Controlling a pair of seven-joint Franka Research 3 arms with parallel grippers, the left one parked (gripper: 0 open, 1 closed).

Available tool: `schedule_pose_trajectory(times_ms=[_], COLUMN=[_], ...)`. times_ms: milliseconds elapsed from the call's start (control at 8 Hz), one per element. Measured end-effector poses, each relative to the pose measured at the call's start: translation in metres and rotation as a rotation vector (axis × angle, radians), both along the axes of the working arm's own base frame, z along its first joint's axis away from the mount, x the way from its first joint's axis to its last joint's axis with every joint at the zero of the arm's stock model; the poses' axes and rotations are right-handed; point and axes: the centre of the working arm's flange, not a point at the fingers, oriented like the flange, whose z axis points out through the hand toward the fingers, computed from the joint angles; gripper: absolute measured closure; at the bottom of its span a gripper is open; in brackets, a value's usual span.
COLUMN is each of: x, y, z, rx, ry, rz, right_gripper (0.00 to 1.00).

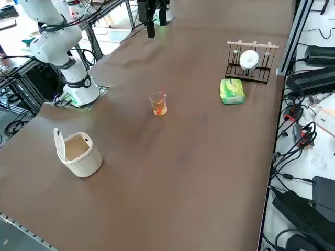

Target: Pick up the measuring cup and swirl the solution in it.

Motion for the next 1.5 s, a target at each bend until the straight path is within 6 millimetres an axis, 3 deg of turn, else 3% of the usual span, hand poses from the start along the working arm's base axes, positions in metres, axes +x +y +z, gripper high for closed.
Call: schedule_pose_trajectory(times_ms=[125,500,1000,1250,1500], x=[0.001,-0.001,-0.024,-0.031,-0.029], y=[0.016,0.073,0.129,0.148,0.154], z=[-0.008,-0.063,-0.178,-0.228,-0.268], rx=[-0.047,-0.146,-0.291,-0.325,-0.358], ry=[0.017,0.048,0.018,0.011,0.034], rz=[0.04,0.071,0.07,-0.016,-0.143], right_gripper=[0.0,0.0,0.0,0.01,0.03])
